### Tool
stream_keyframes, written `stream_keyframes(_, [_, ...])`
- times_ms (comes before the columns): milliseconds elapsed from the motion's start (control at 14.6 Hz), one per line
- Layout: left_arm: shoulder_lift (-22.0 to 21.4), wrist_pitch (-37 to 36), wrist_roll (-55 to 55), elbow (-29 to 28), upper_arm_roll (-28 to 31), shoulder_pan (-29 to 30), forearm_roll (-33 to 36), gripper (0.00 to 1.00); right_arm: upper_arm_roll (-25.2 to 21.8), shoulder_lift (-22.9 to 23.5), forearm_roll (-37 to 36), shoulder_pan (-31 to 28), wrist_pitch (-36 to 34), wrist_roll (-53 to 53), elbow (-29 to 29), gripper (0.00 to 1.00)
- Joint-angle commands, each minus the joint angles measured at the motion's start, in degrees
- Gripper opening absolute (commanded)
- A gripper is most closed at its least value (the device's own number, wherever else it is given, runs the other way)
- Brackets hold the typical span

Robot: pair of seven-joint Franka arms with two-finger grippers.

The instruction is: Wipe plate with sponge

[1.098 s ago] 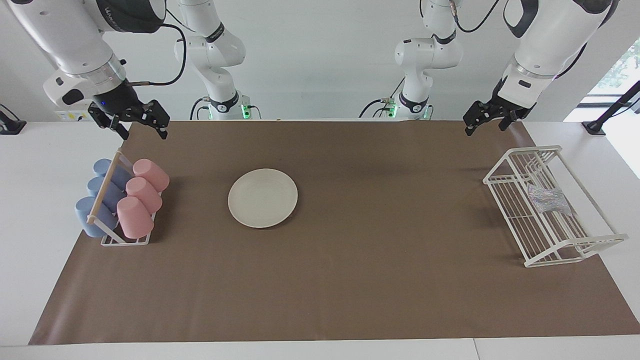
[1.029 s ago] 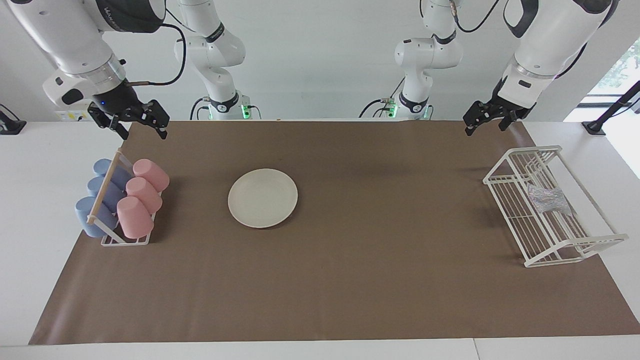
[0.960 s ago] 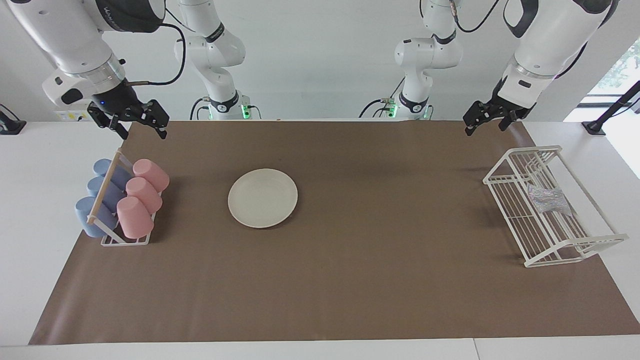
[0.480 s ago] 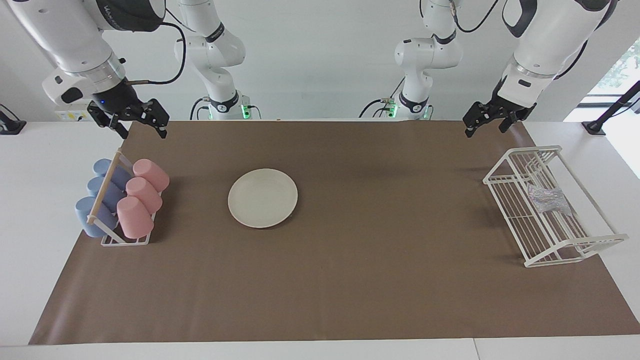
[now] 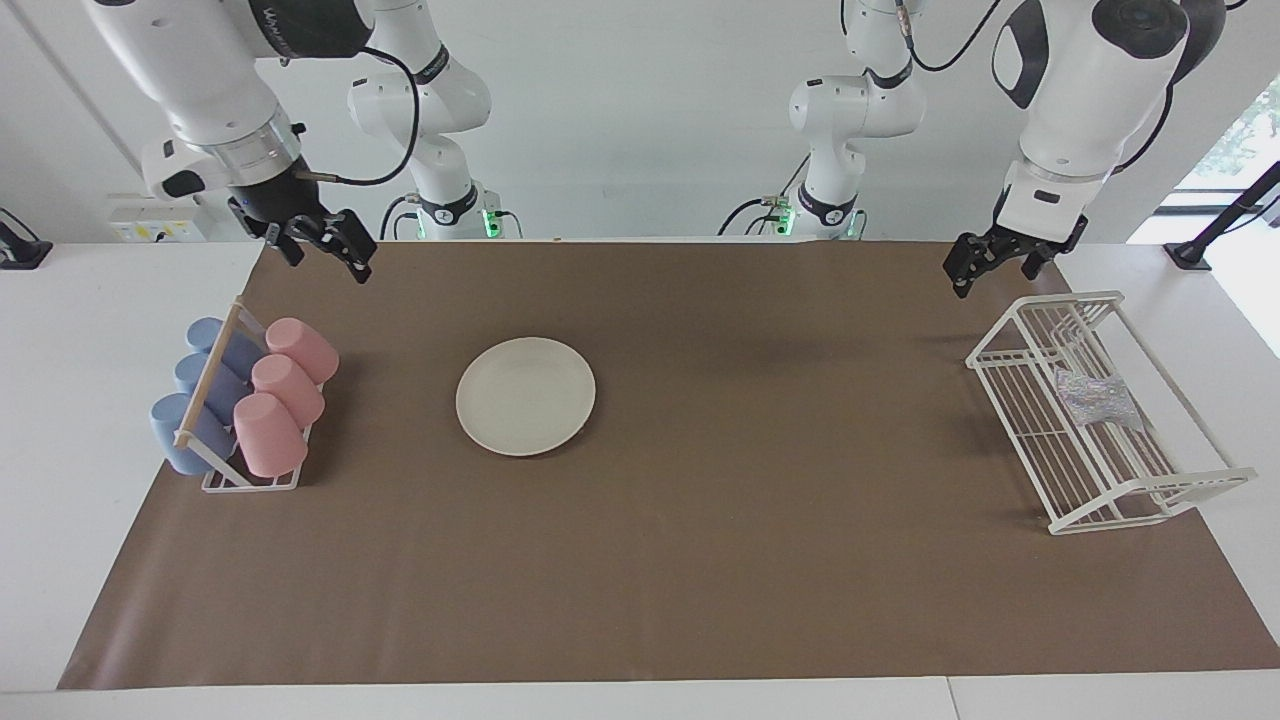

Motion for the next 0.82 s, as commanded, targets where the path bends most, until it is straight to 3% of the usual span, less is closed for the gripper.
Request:
stream_keyframes(0, [4.68,3.26,-4.95,-2.38,0.12,-2.82,13.19,1.00,0.39,-1.24,-0.20,2.61,0.53,13.11,-1.16,1.00])
stream_keyframes(137, [10.13,4.93,-13.20,-2.20,0.03,-4.68,22.00,1.00,0.39,-1.85,0.32,4.54,0.62,21.28,-2.04,1.00])
stream_keyframes(343, [15.75,6.69,-14.20,-1.25,0.12,-3.89,34.21,1.00,0.39,-1.94,2.26,8.31,3.06,41.28,-2.22,1.00])
stream_keyframes(549, [19.90,8.54,-14.46,0.08,0.29,-2.67,40.21,1.00,0.39,-1.94,2.26,13.32,4.40,57.68,-2.83,1.00])
stream_keyframes(755, [21.40,8.72,-14.46,1.31,0.47,-2.05,41.55,1.00,0.48,-2.03,2.26,15.09,4.31,59.64,-2.92,1.00])
